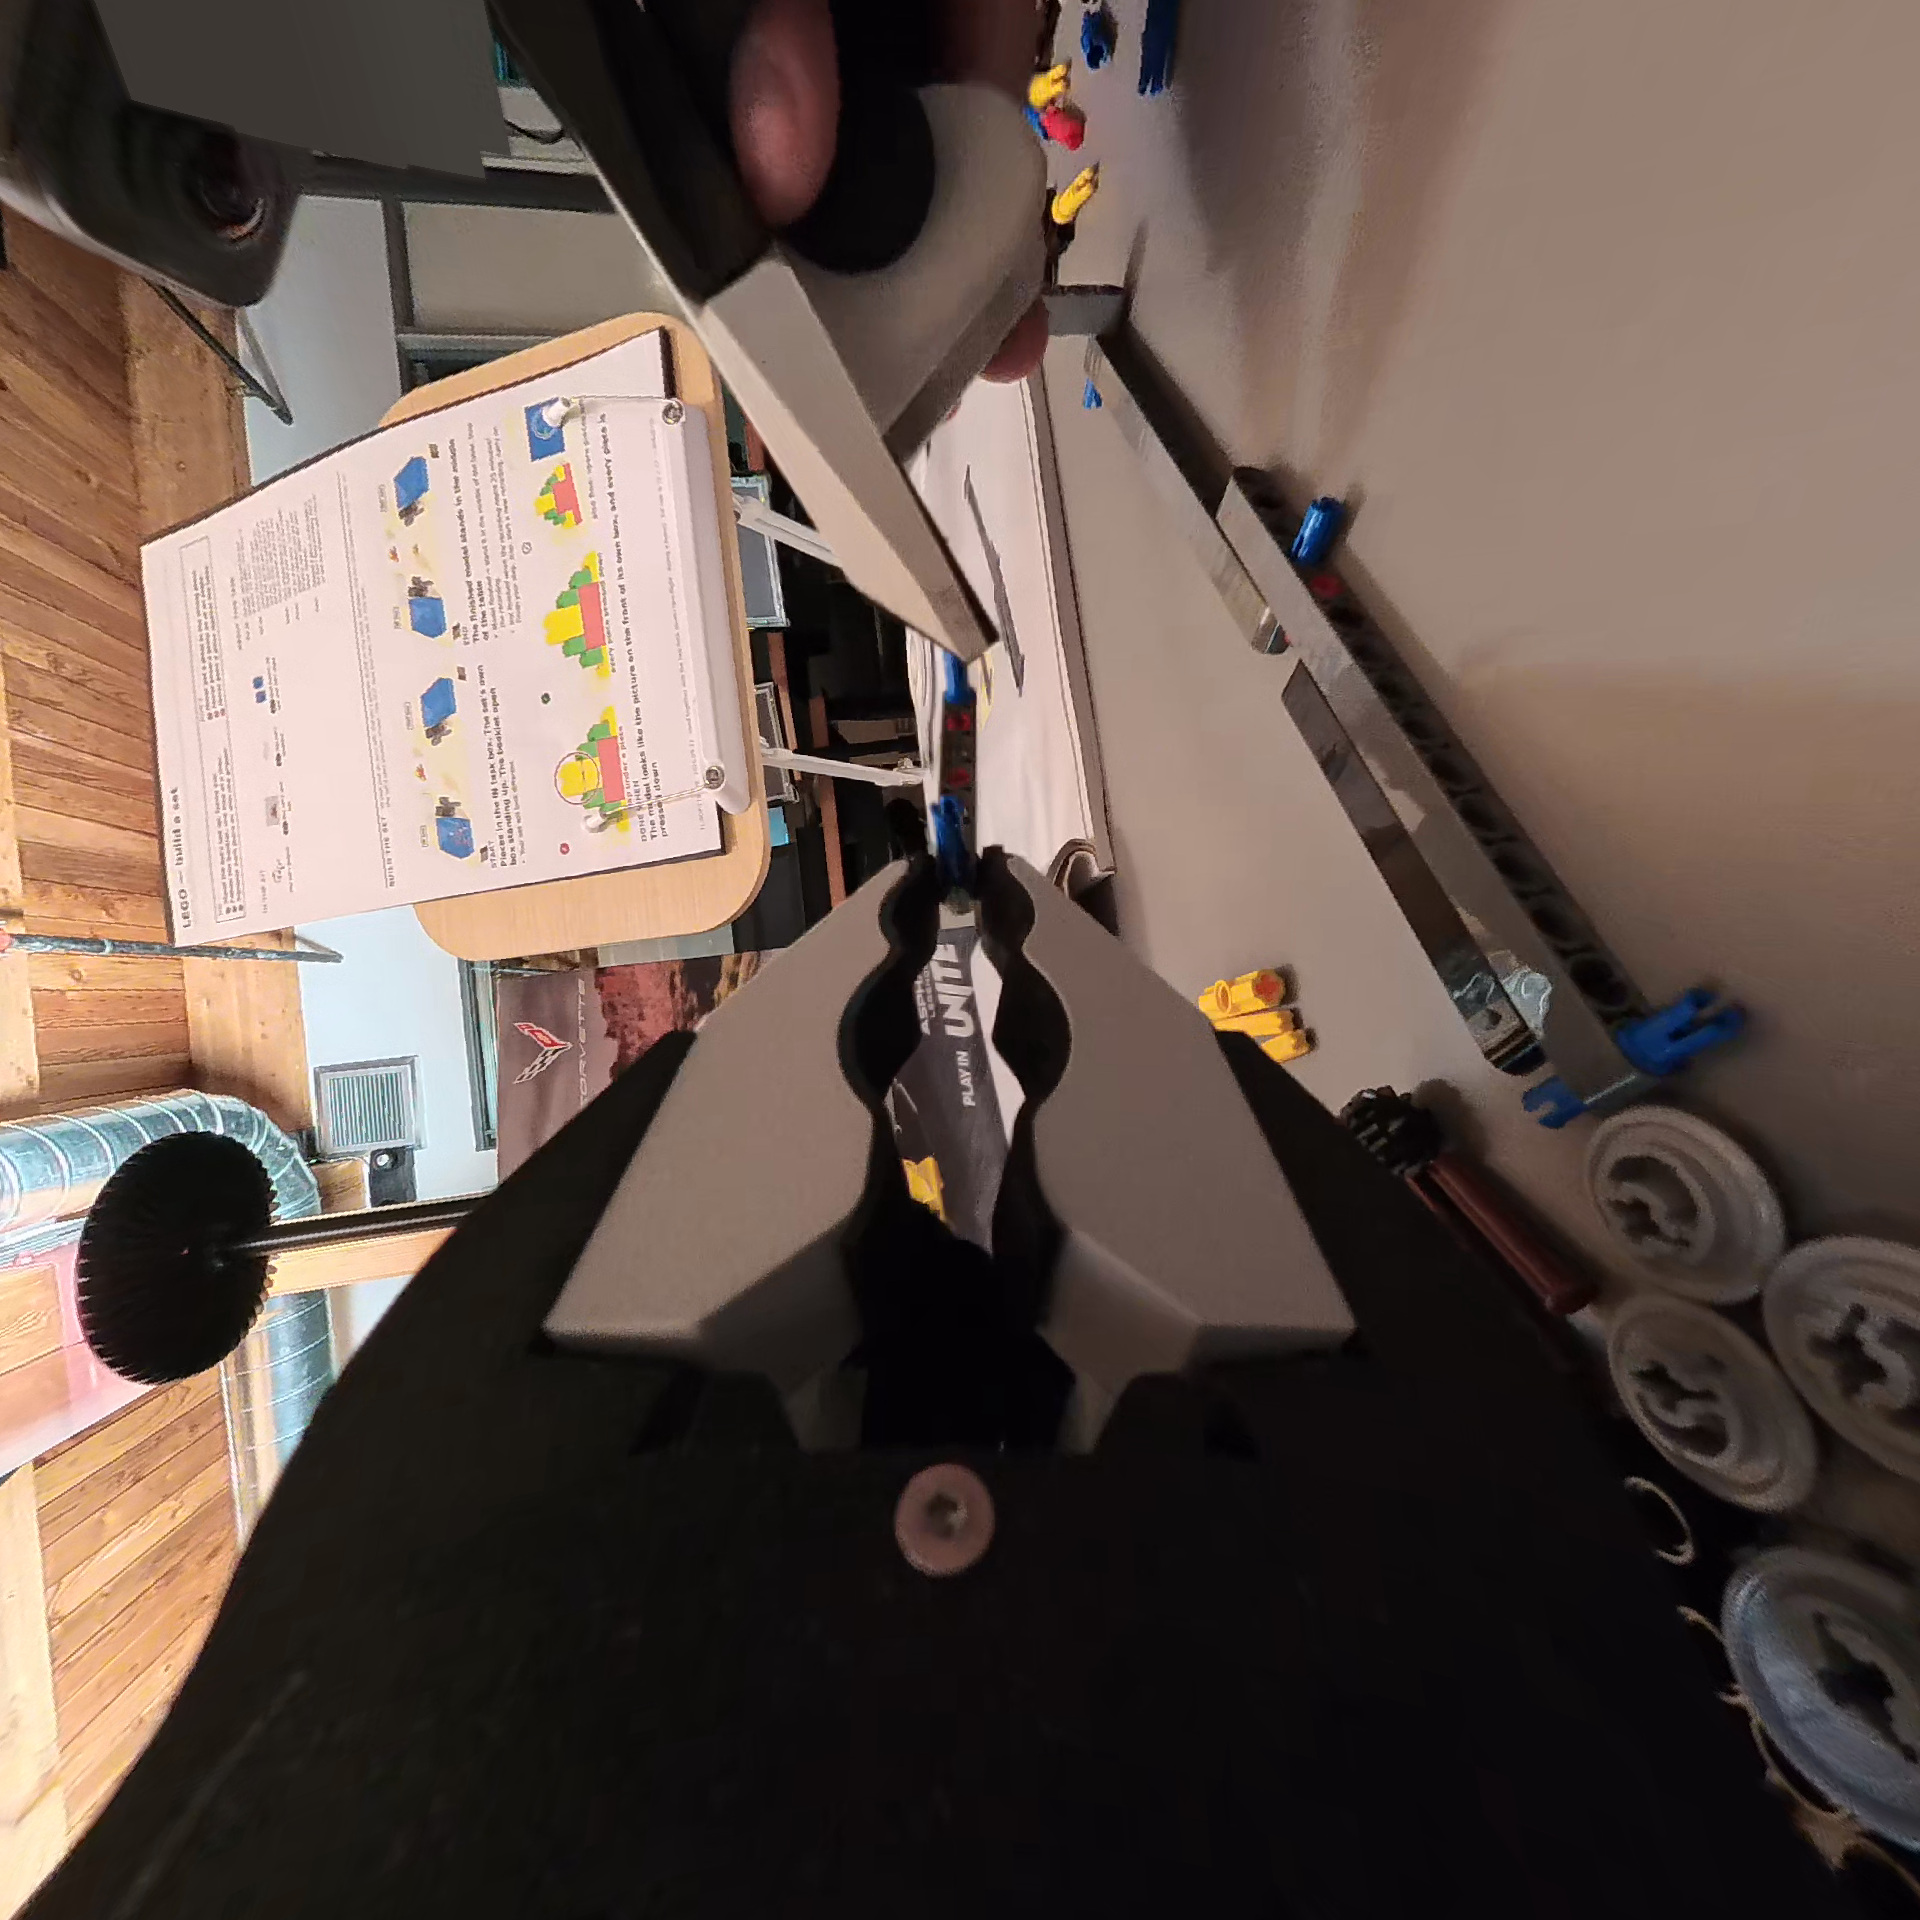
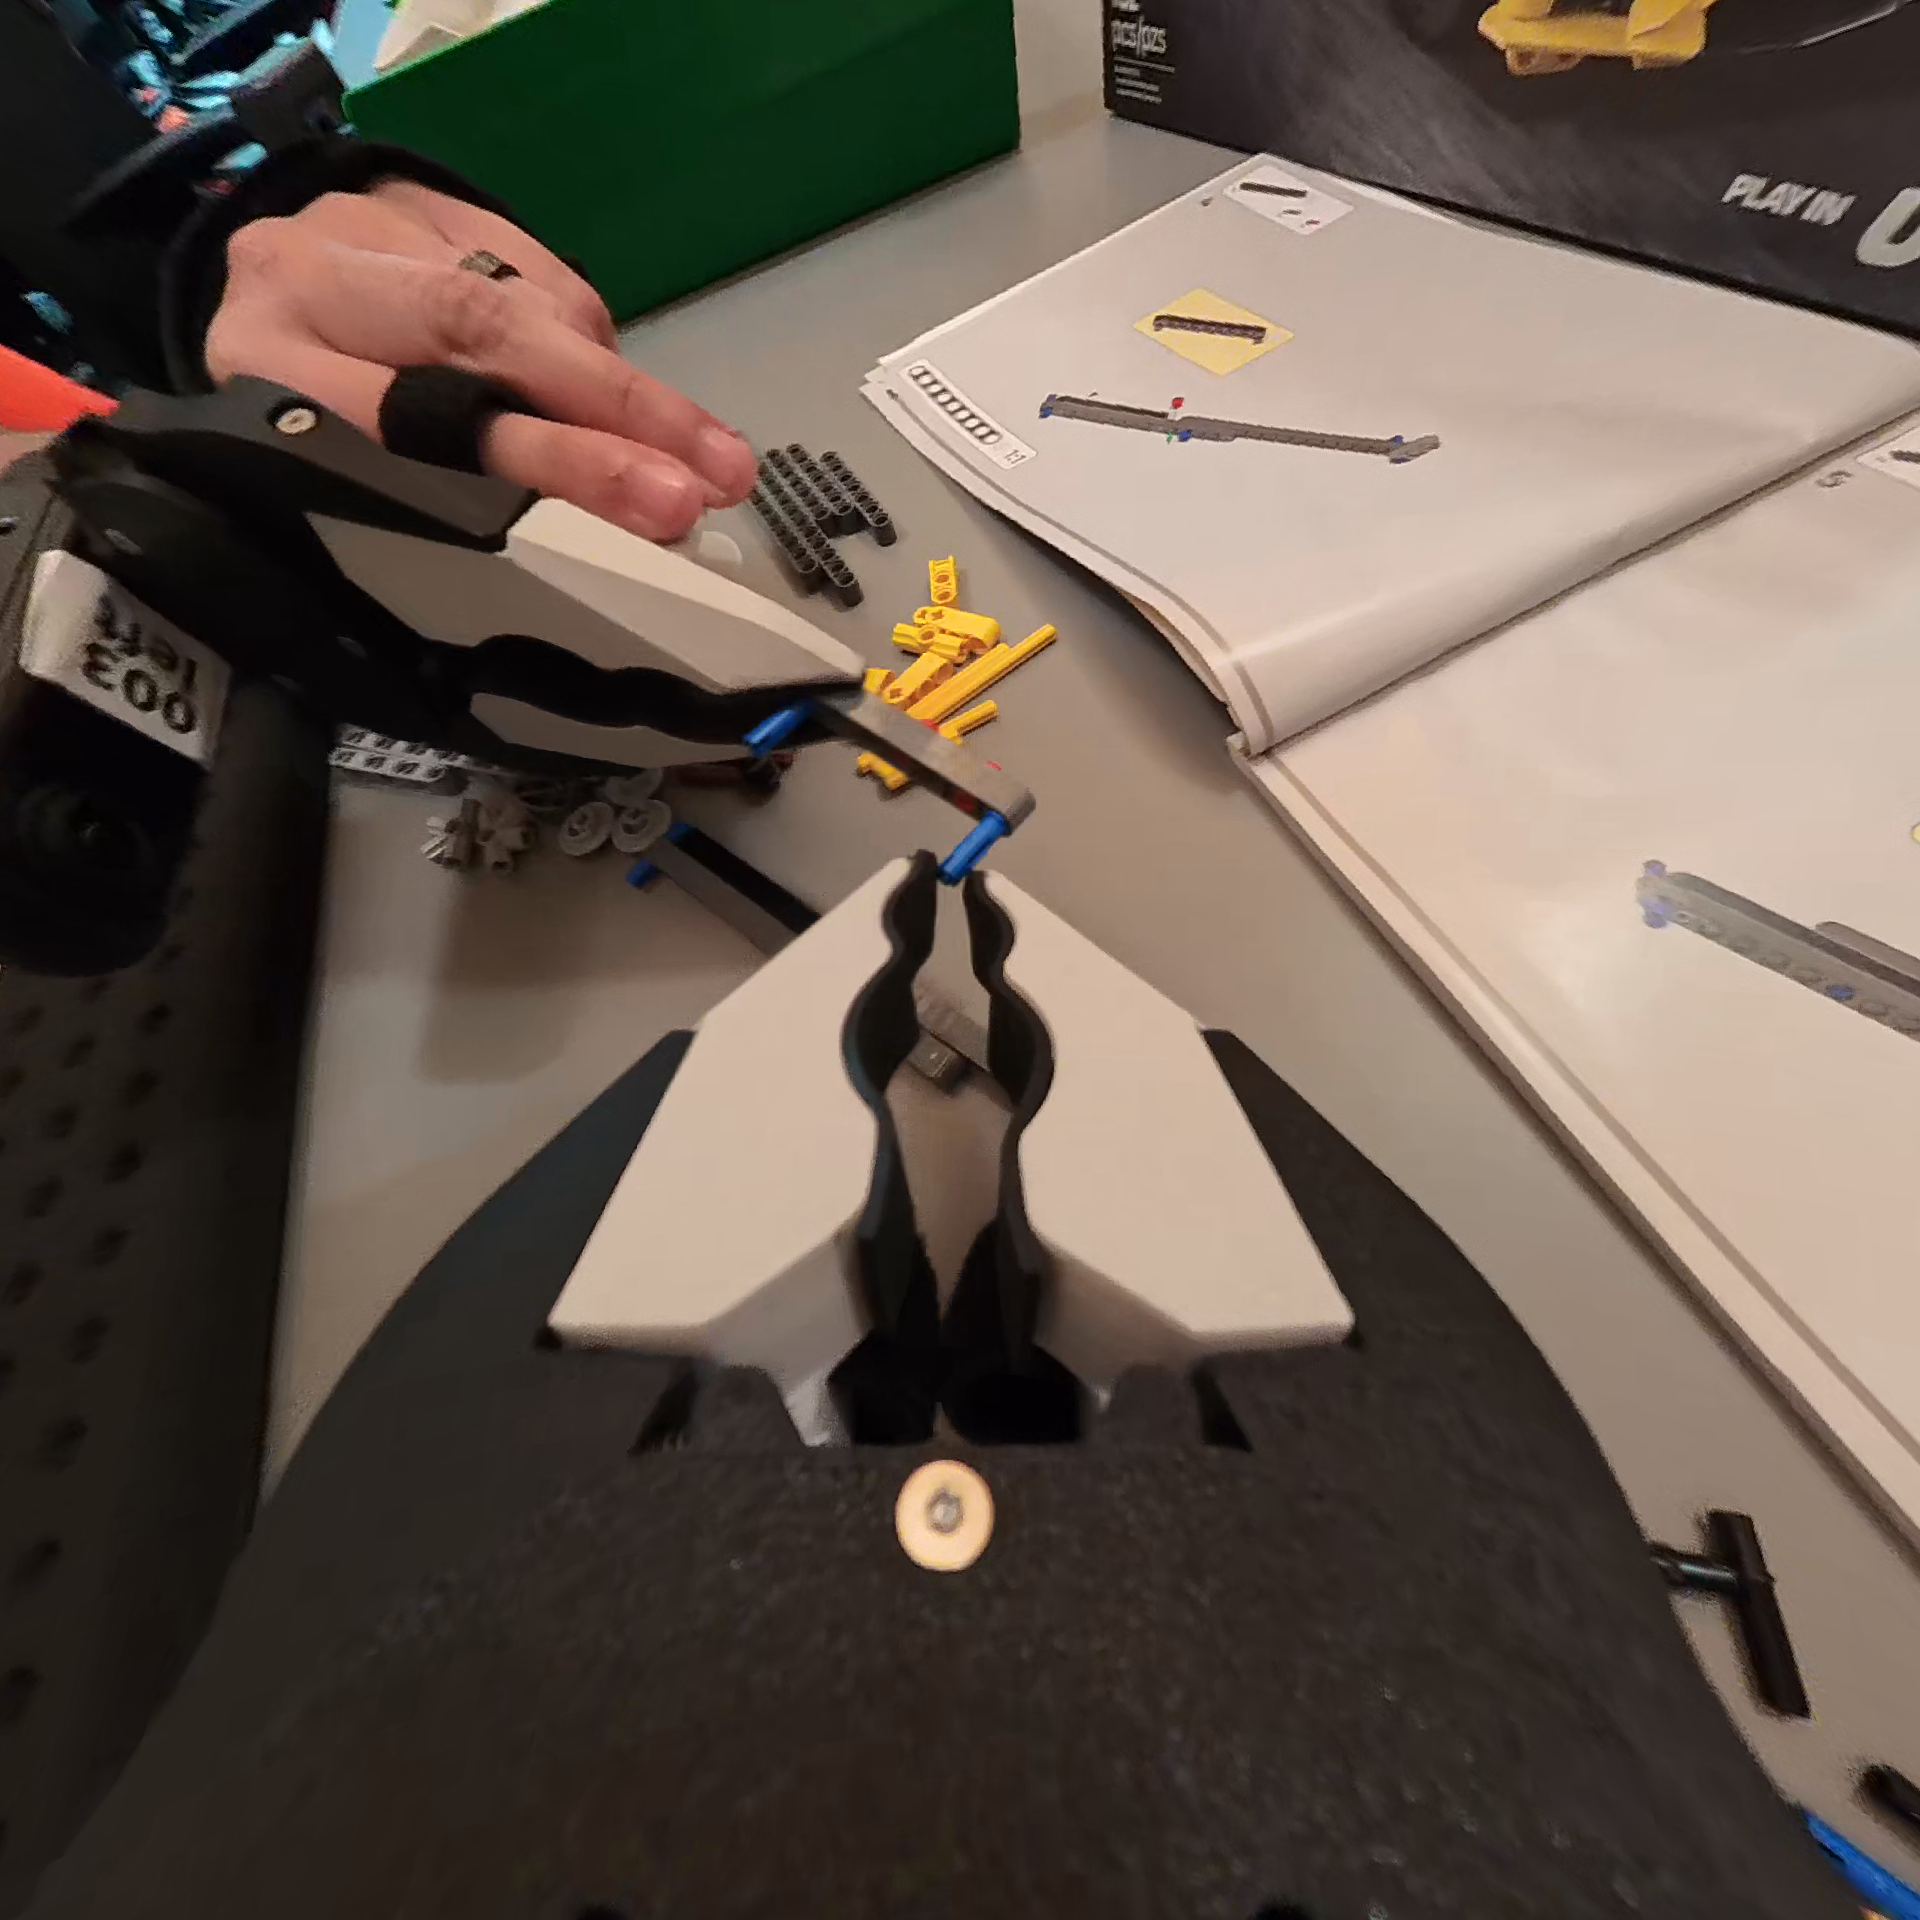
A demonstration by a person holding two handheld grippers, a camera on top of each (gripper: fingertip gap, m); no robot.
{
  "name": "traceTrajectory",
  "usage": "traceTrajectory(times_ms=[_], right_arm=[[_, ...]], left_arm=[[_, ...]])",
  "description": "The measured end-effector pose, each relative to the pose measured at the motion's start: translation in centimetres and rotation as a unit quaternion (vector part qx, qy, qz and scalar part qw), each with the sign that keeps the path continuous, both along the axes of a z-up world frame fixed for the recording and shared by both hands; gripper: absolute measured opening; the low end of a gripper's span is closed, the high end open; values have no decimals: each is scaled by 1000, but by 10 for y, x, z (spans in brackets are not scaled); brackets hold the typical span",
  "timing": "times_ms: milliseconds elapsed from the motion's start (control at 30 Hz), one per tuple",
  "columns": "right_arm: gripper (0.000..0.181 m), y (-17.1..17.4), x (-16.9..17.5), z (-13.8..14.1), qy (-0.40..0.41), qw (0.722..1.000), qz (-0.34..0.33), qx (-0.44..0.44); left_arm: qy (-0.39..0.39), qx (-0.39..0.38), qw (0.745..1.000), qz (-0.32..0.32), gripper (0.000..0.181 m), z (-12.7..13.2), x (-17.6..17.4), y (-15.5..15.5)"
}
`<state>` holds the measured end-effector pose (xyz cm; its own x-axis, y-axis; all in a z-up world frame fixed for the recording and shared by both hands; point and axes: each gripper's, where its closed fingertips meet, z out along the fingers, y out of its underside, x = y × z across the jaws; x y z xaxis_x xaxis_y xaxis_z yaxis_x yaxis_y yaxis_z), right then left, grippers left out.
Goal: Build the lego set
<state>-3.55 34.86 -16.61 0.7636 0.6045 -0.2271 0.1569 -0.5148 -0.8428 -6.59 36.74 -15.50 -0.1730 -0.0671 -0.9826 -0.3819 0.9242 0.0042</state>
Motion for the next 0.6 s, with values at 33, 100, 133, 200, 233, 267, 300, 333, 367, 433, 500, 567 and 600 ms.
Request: traceTrajectory(times_ms=[33,100,133,200,233,267,300,333,367,433,500,567,600], right_arm=[[4,2,2,-1,-8,1000,-10,1],[4,3,2,-5,-20,1000,-18,-7],[4,4,2,-6,-23,999,-22,-9],[4,4,1,-8,-27,999,-27,-13],[4,5,1,-9,-30,999,-31,-13],[3,6,1,-8,-29,999,-36,-13],[3,6,0,-7,-28,999,-40,-12],[3,7,0,-6,-28,999,-44,-12],[3,8,0,-6,-32,998,-49,-11],[3,9,1,-5,-32,998,-53,-8],[3,9,3,-3,-22,998,-61,-12],[2,10,7,-2,-15,997,-68,-13],[3,11,10,-2,-17,997,-73,-13]], left_arm=[[2,-2,1000,0,6,-1,0,0],[6,0,1000,0,6,-3,0,0],[9,0,1000,1,6,-4,0,1],[10,-3,1000,4,6,-5,0,2],[9,-6,1000,8,6,-6,0,4],[6,-12,1000,18,5,-5,-1,6],[3,-24,999,32,6,-5,-1,8],[1,-42,998,45,6,-5,-1,10],[-3,-60,997,51,6,-4,-1,10],[-7,-84,995,52,7,-2,-2,8],[-9,-109,993,50,12,-1,-2,7],[-2,-157,986,50,20,-5,-3,4],[2,-178,983,54,27,-7,-3,4]])
